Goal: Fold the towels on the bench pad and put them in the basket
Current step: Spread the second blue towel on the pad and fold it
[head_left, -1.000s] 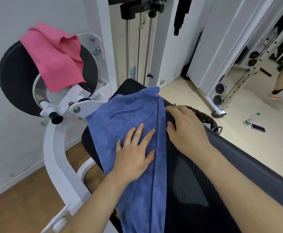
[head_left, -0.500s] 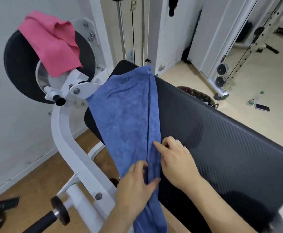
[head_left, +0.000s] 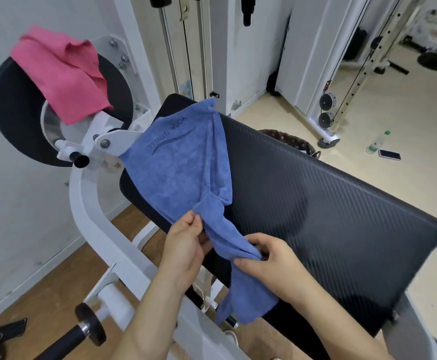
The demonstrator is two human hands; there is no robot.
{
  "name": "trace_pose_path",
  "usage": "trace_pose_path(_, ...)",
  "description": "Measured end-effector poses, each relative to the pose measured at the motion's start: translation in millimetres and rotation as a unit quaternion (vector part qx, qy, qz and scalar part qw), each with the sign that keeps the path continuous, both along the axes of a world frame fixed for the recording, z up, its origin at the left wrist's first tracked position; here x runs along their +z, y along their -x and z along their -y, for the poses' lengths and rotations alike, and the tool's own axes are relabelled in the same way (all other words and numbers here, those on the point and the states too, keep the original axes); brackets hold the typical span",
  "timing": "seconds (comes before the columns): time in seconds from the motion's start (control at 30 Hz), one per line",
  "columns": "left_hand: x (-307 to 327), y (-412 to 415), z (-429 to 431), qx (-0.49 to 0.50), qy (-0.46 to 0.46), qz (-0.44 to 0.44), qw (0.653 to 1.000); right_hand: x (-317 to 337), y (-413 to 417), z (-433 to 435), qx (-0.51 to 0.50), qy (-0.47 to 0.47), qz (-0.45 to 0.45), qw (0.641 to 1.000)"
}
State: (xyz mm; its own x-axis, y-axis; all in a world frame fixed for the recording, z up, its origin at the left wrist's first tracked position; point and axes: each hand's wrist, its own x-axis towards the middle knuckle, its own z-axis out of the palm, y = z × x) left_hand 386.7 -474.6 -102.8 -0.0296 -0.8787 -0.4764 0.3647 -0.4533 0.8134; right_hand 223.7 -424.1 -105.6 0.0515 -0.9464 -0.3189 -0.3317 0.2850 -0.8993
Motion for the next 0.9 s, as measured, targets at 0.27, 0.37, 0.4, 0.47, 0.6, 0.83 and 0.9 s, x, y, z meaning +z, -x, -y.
trace_pose_path(0.27,-9,-4,1,-0.054,0.023,0.224,0.973,26,26,2,0.041,0.012,-0.154,0.987)
trace_pose_path(0.37,-3,-4,3,-0.067,0.113,0.397,0.908,43,41,0,0.067,-0.041,-0.054,0.995)
trace_pose_path(0.4,4,-4,4,-0.083,0.188,0.424,0.882,48,46,0,0.073,-0.049,-0.011,0.996)
trace_pose_path(0.47,22,2,10,-0.186,0.353,0.418,0.816,61,56,-1,0.082,-0.045,0.056,0.994)
trace_pose_path(0.6,50,36,25,-0.436,0.397,0.395,0.704,88,77,-2,0.1,0.0,0.009,0.995)
trace_pose_path(0.83,63,87,76,-0.335,0.452,0.426,0.708,112,149,-3,-0.07,0.016,-0.042,0.997)
trace_pose_path(0.9,63,110,73,-0.253,0.507,0.484,0.667,109,170,4,-0.131,0.033,-0.107,0.985)
